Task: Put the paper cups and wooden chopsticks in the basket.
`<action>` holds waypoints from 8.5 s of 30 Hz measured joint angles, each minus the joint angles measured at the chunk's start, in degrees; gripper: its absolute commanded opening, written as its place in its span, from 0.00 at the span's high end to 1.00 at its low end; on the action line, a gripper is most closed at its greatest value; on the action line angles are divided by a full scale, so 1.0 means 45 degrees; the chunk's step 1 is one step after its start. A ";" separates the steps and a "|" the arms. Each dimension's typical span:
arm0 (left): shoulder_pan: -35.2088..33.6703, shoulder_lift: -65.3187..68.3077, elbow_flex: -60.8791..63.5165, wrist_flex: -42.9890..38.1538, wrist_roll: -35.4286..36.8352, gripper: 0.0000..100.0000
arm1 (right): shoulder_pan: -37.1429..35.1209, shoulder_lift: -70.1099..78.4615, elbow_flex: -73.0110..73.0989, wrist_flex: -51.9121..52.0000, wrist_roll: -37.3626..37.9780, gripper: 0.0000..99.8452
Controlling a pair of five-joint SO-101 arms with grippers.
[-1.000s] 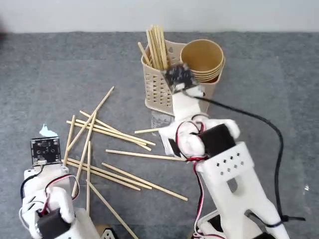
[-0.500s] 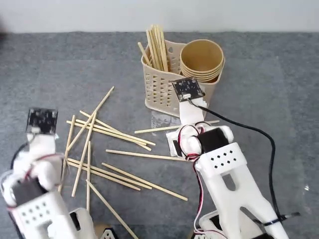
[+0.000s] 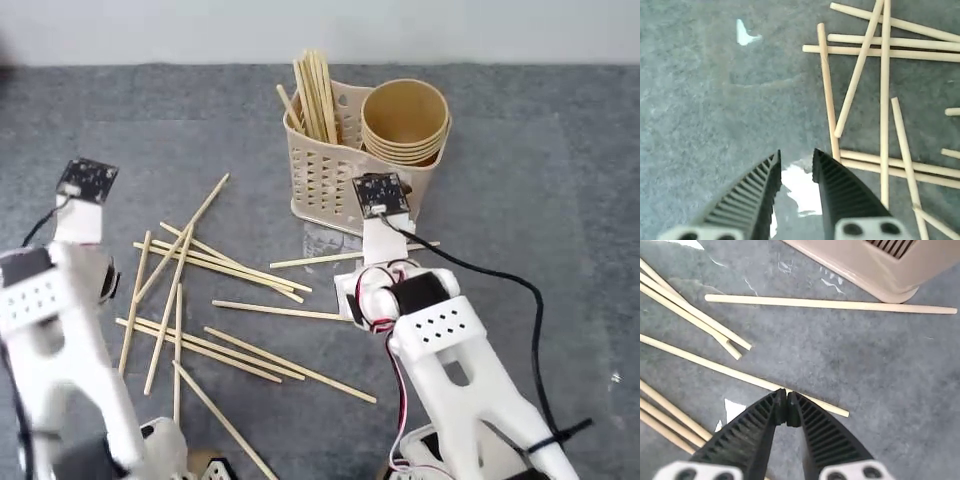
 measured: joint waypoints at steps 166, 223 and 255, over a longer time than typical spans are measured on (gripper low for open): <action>0.4591 0.8889 -0.9905 0.3243 0.4278 0.85 | 0.0762 0.0000 0.1446 -0.1719 0.0000 0.99; 0.4982 0.7365 -1.5746 0.6486 0.4904 0.99 | 0.0762 0.0000 0.1446 -0.1719 0.0000 0.99; 0.7912 0.2950 -1.5101 -0.4435 1.4300 0.99 | 0.0762 0.0000 0.1446 -0.1719 0.0000 0.99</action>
